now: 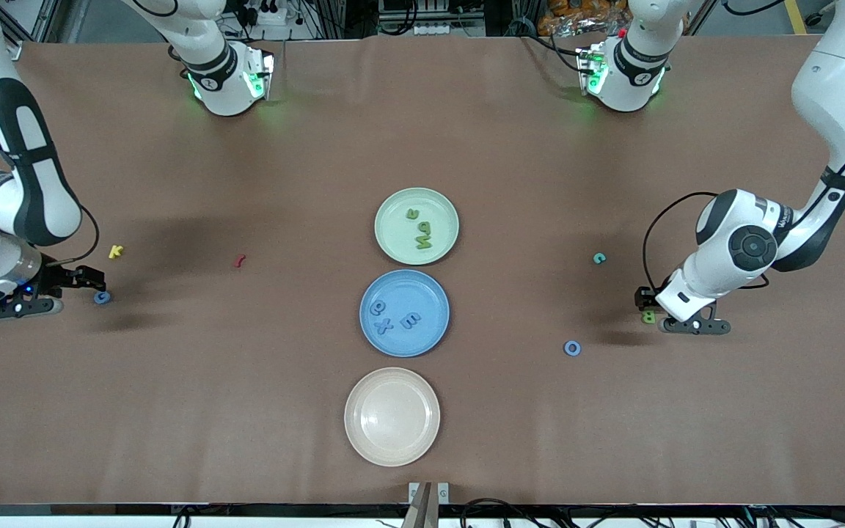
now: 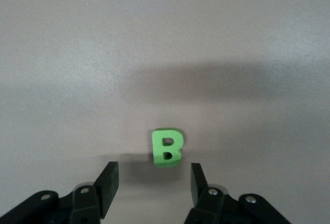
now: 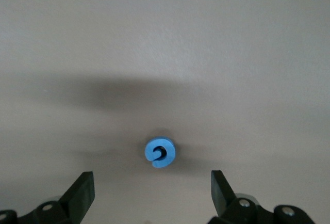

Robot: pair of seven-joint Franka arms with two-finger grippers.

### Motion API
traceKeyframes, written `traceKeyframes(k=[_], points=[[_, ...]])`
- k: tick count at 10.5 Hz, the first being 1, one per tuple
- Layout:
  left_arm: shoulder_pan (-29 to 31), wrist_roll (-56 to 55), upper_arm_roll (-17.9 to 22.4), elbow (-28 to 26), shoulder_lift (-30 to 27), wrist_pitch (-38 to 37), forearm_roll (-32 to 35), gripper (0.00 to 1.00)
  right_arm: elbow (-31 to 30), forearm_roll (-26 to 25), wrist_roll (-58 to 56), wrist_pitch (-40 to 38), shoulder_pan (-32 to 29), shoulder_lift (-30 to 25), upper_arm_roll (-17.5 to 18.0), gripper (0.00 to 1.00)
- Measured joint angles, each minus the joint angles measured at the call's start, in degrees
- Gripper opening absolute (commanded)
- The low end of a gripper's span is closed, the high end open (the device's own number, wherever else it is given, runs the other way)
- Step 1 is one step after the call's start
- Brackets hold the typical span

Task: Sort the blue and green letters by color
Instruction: 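Move the left gripper to the green B while the right gripper reaches blue e, then grasp the green B with the left gripper while the right gripper grasps the e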

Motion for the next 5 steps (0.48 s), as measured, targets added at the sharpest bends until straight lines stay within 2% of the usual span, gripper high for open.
traceKeyframes(k=[3,5], points=[[-0.2,0.0,0.1,1.2,1.5,0.1,0.4,0.59,-3.1,-0.3,-0.1,6.2,-0.1,1.7,-0.2,1.0],[-0.4,0.0,0.1,1.5,2.0,0.1,0.4,0.52,-3.6,-0.3,0.0,9.6,-0.1,3.4,-0.2,1.0]])
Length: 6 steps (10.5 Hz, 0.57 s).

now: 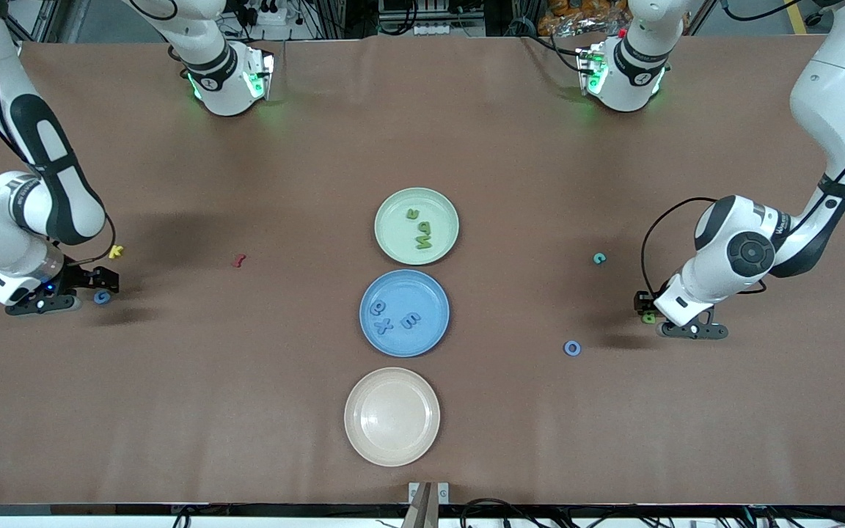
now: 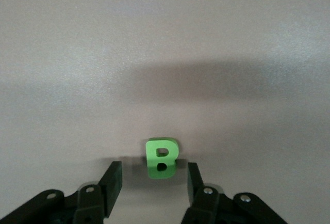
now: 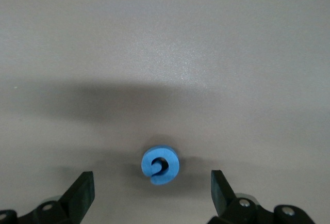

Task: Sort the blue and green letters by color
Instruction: 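Grasp the green B with the left gripper while the right gripper grasps the e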

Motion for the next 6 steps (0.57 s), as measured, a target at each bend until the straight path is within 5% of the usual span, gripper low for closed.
traceKeyframes(k=[2,3,5,6], points=[[-0.5,0.0,0.0,0.3,0.4,0.1,0.0,0.38,-0.1,0.0,0.0,1.8,0.0,1.2,0.0,1.0],[-1.0,0.0,0.2,0.5,0.5,0.1,0.0,0.31,-0.1,0.0,0.0,2.2,0.0,1.4,-0.1,0.87],[-1.9,0.0,0.7,0.8,0.7,0.1,0.0,0.01,-0.1,0.0,0.0,3.8,0.0,2.0,-0.1,0.59],[-2.0,0.0,0.9,0.8,0.7,0.1,0.4,0.0,-0.2,0.0,0.0,4.5,0.0,2.5,-0.3,0.42]])
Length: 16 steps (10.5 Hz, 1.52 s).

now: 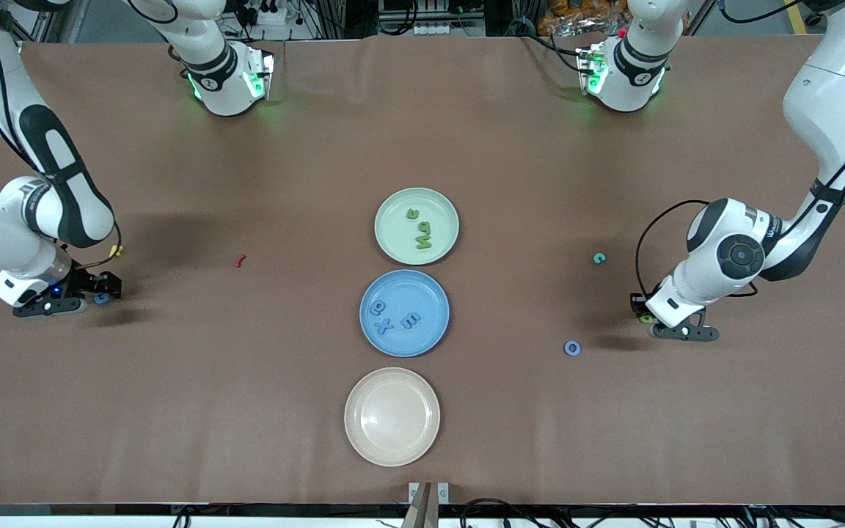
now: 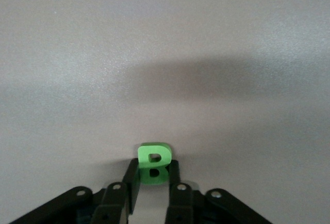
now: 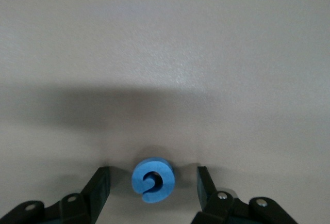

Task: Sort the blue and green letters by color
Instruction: 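Grasp the green B with the left gripper while the right gripper grasps the e, then place the B on the green plate while the right gripper places e on blue plate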

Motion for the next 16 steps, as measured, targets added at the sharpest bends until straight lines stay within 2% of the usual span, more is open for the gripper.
traceKeyframes(k=[1,5,8,12,16], points=[[0.1,0.0,0.1,0.1,0.0,0.0,0.3,0.0,0.0,0.0,0.0,0.6,0.0,0.5,-0.2,0.33],[0.0,-2.4,-0.7,0.3,0.0,0.0,0.6,0.0,0.2,0.1,0.2,1.0,-0.1,0.3,-0.7,0.31],[-2.6,-13.7,-6.6,0.2,-0.2,-3.2,0.6,0.0,0.2,0.2,2.7,1.0,-0.1,0.3,-0.7,0.28],[-15.9,-32.7,-8.1,0.1,-1.6,-5.9,0.7,0.0,0.6,0.2,5.2,0.9,-0.1,0.3,-0.6,0.25],[-30.6,-50.7,-8.5,0.2,-1.9,-6.3,0.7,0.0,4.9,0.2,7.9,-6.7,0.0,-0.1,-0.3,0.24]])
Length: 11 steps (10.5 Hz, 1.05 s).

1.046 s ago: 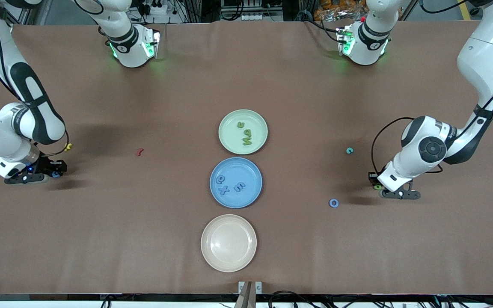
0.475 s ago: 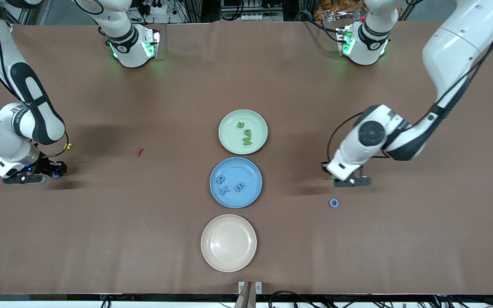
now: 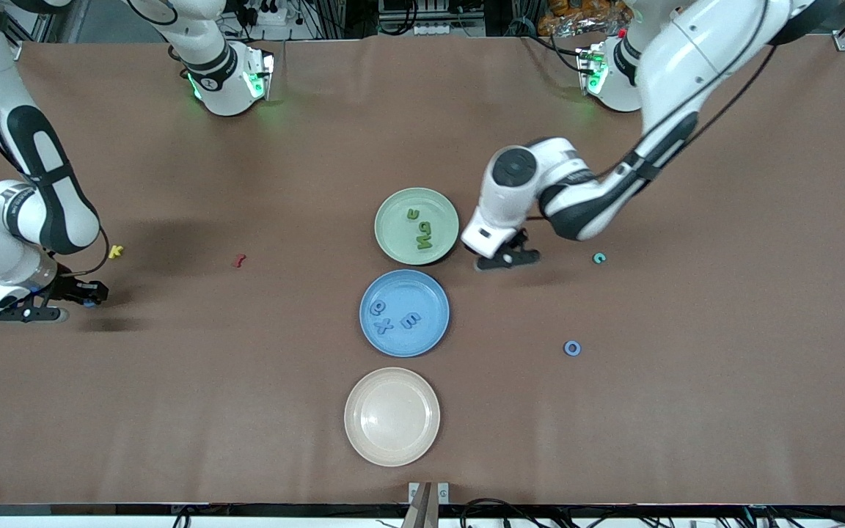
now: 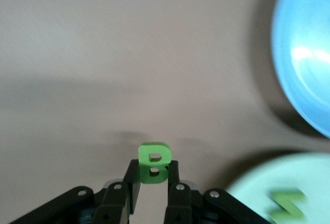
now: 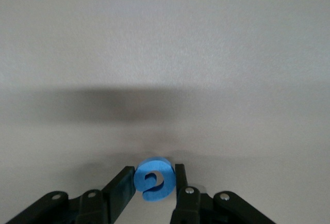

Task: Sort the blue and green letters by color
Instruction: 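Place the B on the green plate while the right gripper places e on blue plate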

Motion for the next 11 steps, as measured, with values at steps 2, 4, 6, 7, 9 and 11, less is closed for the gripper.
traceKeyframes(k=[2,4,6,7,9,11], points=[[-7.7,-8.7,-0.1,1.3,0.0,0.0,0.0,0.0,1.3,0.1,5.2,-2.7,1.6,-1.3,0.3,0.24],[-14.2,-14.1,0.1,3.8,0.1,0.0,0.0,1.0,2.9,2.5,15.2,-6.0,7.0,-2.7,0.5,0.24],[-17.3,-15.4,0.7,5.4,0.2,-0.2,0.0,1.0,5.4,7.6,26.0,-6.6,15.0,-3.0,0.8,0.24],[-17.3,-15.4,1.0,5.8,0.2,-0.3,0.0,1.0,6.6,8.8,30.8,-6.7,18.9,-3.0,0.8,0.24],[-15.4,-14.5,1.6,6.5,0.2,-0.3,0.0,1.0,8.7,10.6,39.3,-6.8,25.6,-2.9,0.8,0.24],[-11.7,-7.6,1.7,7.7,-0.5,-0.3,0.1,1.0,11.1,12.3,47.6,-6.9,32.4,-2.6,0.8,0.24]])
